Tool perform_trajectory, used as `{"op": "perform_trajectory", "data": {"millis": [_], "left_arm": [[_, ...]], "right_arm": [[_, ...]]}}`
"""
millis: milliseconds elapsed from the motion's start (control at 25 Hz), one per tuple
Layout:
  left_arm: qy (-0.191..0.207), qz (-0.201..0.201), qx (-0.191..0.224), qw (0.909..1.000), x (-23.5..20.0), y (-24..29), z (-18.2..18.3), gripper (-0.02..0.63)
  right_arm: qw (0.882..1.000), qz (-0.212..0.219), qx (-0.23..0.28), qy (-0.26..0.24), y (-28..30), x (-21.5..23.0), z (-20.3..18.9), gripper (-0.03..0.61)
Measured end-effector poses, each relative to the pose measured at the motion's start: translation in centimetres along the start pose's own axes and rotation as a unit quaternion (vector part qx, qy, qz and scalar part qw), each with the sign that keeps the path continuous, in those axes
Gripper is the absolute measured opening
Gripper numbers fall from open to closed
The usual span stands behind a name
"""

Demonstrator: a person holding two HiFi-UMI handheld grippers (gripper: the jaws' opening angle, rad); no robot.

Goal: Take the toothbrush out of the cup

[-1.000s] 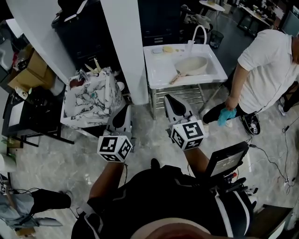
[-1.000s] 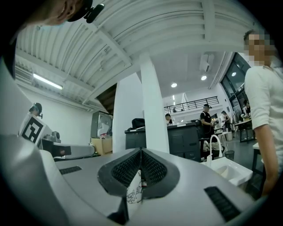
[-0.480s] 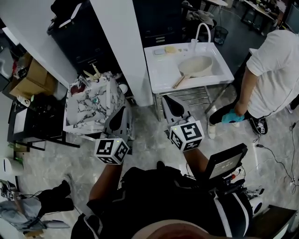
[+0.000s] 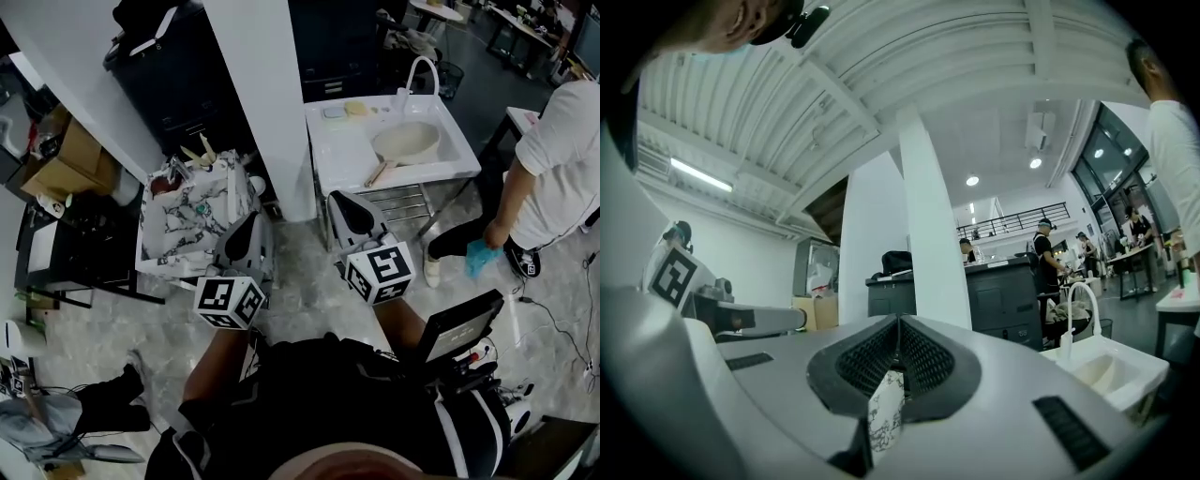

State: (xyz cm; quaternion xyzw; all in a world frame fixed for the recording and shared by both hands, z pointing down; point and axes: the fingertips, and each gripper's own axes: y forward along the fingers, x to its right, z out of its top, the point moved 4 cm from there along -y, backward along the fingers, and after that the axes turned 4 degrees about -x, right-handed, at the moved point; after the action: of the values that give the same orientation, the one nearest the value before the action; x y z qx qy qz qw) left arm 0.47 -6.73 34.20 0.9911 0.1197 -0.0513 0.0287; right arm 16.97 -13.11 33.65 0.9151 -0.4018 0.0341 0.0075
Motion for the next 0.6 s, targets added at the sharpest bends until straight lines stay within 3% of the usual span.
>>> {"op": "perform_trajectory", "data": {"millis": [600], "left_arm": [[0.002,0.016,0.009,0.9998,-14.4,-2.7,2.0,0.0]], "right_arm": [[1.0,-0.011,-0.016,0.001,11.2,-7.9,0.0,0.023]]}}
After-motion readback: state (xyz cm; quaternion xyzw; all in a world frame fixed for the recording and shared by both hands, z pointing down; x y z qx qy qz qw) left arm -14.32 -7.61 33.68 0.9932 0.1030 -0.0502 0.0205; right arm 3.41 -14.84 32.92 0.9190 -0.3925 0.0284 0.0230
